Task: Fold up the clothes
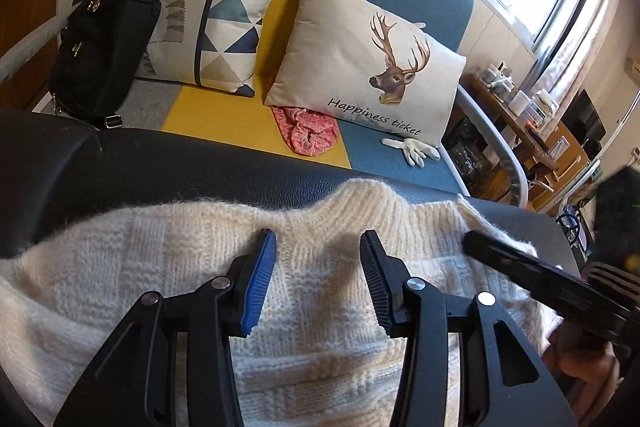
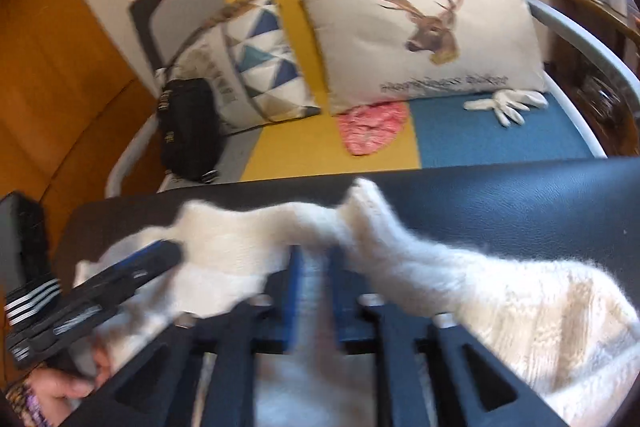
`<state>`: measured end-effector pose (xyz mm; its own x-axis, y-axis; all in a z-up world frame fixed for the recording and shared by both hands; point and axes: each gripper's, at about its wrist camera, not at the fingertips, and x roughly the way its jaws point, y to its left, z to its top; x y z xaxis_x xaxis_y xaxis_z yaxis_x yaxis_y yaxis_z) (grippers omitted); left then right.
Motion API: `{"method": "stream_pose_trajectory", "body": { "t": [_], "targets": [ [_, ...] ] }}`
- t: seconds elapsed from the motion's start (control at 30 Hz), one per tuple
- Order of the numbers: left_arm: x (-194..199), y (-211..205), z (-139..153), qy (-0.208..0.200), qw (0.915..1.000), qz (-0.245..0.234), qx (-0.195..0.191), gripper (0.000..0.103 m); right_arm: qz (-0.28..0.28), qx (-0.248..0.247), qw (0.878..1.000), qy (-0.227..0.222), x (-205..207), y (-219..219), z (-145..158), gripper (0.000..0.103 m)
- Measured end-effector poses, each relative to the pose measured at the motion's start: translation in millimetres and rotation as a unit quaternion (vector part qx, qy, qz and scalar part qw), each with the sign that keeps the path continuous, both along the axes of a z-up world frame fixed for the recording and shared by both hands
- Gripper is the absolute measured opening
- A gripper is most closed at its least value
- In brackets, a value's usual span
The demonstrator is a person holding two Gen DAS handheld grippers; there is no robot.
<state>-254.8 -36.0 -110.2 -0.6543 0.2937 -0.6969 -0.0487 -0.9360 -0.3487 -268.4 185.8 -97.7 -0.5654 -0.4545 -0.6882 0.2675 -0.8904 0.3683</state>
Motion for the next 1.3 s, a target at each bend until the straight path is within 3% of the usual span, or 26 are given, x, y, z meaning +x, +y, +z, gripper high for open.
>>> {"method": "stream_pose_trajectory", "body": {
  "t": [0.07, 0.13, 0.27, 0.33, 0.53, 0.73, 0.87, 1.1, 1.3],
  "targets": [
    [-1, 0, 1, -0.003, 1.0000, 0.000, 0.001, 0.047, 0.007, 0.015, 1.000, 0.010, 5, -7, 5, 0.028],
    [1, -3, 10, -0.012, 0.9999, 0.001, -0.003, 0.048, 0.018, 0.038, 0.999, -0.011, 5, -13, 3, 0.028],
    [29, -15, 36, 0.018, 0.9997, 0.017, 0.002, 0.048, 0.050, 0.044, 0.996, 0.053, 48, -9, 32, 0.028],
    [51, -23, 46, 0.029, 0.9993, 0.020, 0.012, 0.048, 0.058, 0.043, 0.996, 0.061, 78, -2, 40, 0.028],
    [127, -13, 37, 0.016, 0.9992, -0.007, 0.036, 0.048, 0.049, 0.006, 0.999, 0.018, 143, 13, 20, 0.028],
    [147, 3, 15, 0.017, 0.9997, -0.014, -0.007, 0.048, 0.033, 0.044, 0.998, 0.004, 148, -6, -5, 0.027],
    [145, 4, 18, 0.011, 0.9995, -0.023, -0.021, 0.048, 0.024, 0.056, 0.998, -0.019, 147, -9, -1, 0.027],
    [204, -9, 20, -0.002, 0.9984, -0.025, -0.051, 0.048, 0.040, 0.074, 0.996, -0.025, 197, -6, 5, 0.029],
    [232, 0, 4, -0.021, 0.9896, 0.010, -0.142, 0.049, 0.028, 0.112, 0.993, -0.036, 227, -8, -5, 0.030]
  ]
}}
